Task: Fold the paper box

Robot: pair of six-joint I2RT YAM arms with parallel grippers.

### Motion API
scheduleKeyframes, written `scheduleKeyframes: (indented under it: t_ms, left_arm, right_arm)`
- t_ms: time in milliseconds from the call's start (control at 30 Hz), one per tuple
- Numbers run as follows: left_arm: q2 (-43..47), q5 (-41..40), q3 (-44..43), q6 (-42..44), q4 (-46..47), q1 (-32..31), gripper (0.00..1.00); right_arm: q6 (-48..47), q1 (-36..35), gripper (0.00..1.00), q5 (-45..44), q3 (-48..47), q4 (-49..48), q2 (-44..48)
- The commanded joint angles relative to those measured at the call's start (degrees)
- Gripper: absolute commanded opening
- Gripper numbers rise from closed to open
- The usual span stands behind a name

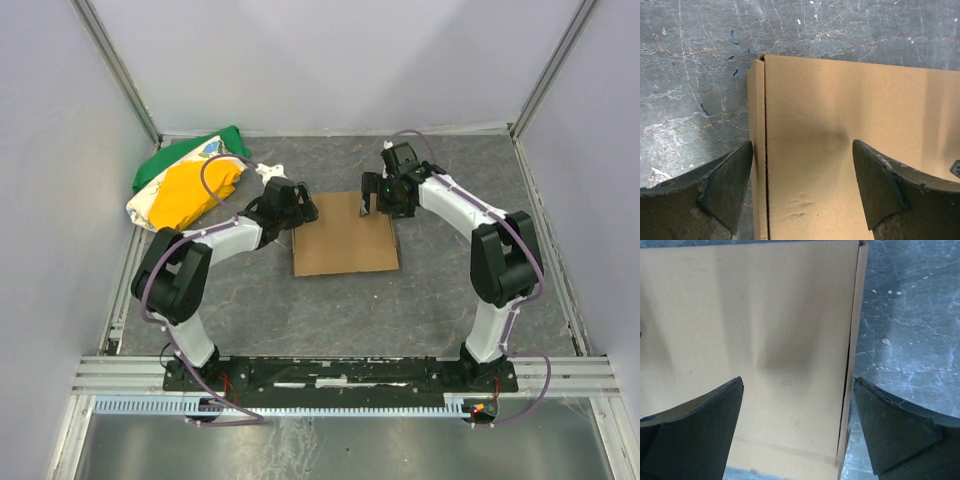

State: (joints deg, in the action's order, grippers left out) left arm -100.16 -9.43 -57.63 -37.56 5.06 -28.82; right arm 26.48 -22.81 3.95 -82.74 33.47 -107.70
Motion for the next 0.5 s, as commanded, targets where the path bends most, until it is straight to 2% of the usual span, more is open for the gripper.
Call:
scheduleKeyframes:
  t_ms: [0, 200, 367, 467]
  left_arm:
    - [4.71, 1.98, -1.19, 2.01, -4.59, 2.21, 0.88]
    - [21.60, 2.31, 8.13, 3.24, -9.25, 2.67, 0.91]
    - [33.67, 10.37, 18.07, -0.27, -9.43, 2.20, 0.85]
    - [37.11, 11.03, 23.78, -2.47, -8.25, 0.47, 0.84]
  right_arm:
    - [-1.09, -0.13, 0.99, -5.55, 0.43, 0.75, 8.48]
    - [-0.87, -0.12, 0.99, -3.64, 13.91, -0.10, 21.56]
    - [-0.33, -0.05, 0.99, 1.66, 26.67, -1.20, 28.25]
    - [0.31, -0.07, 0.99, 3.40, 31.35, -3.23, 30.40]
